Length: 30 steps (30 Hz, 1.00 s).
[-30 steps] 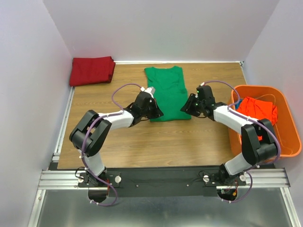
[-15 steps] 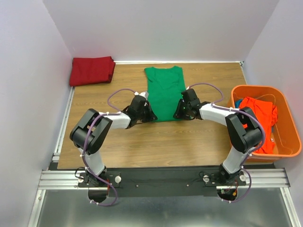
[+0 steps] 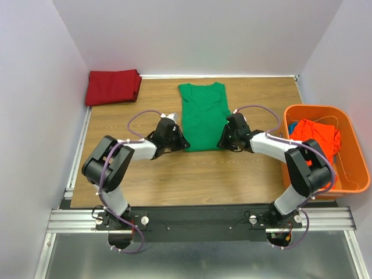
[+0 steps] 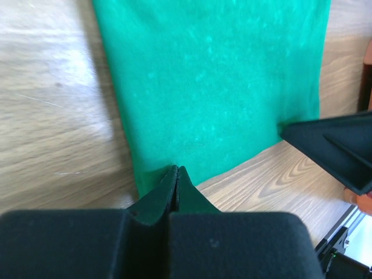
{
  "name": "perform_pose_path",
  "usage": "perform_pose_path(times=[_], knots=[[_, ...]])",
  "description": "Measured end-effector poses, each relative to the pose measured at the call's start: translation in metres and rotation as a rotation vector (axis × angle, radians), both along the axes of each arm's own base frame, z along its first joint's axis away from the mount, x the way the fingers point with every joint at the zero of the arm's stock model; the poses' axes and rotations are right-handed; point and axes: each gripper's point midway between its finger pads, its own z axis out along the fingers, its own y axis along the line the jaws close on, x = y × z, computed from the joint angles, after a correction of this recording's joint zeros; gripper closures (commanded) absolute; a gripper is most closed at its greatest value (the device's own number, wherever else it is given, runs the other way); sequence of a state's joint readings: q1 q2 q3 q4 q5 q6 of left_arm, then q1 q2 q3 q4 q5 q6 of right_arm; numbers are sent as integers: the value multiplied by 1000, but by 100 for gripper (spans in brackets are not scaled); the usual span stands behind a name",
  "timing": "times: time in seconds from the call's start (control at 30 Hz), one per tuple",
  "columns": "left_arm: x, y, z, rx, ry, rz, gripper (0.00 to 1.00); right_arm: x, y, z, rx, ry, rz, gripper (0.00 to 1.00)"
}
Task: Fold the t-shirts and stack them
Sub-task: Fold the folded rectangular tshirt in 1/3 of the way
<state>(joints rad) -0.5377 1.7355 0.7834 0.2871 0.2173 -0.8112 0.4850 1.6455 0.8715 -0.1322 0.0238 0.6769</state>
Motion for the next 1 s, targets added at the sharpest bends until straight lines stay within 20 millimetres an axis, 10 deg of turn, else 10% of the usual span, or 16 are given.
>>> perform_pose_path(times=[0.47, 1.0], knots=[[-3, 16, 24, 2, -50, 2, 84, -8, -62, 12, -45, -2, -144, 64], [-24, 18, 12, -4, -20, -51, 58, -10, -80, -10, -93, 60, -177, 63]])
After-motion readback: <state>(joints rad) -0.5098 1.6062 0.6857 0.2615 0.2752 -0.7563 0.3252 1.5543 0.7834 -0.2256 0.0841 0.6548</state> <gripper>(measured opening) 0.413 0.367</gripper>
